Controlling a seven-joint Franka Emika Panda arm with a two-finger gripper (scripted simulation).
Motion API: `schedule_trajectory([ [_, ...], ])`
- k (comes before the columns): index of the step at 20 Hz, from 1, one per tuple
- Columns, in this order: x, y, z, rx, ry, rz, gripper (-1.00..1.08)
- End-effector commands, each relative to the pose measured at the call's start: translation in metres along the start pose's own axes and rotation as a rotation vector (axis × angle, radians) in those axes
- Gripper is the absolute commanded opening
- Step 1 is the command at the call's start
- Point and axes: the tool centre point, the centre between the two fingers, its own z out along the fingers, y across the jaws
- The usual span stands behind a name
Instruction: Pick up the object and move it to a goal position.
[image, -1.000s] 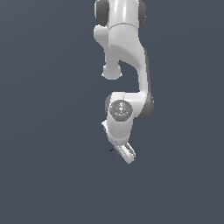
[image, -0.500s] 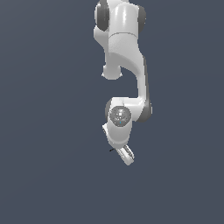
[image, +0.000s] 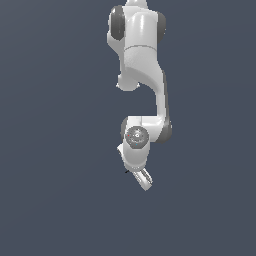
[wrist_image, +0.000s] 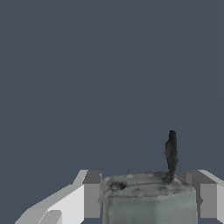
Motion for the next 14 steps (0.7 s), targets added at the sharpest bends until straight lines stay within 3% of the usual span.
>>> schedule_trajectory([
  [1,0.0001,-0.0004,-0.0001,0.001,0.0,0.0,-1.0],
  [14,0.0017,0.0041,-0.0008,0.0,0.0,0.0,-1.0],
])
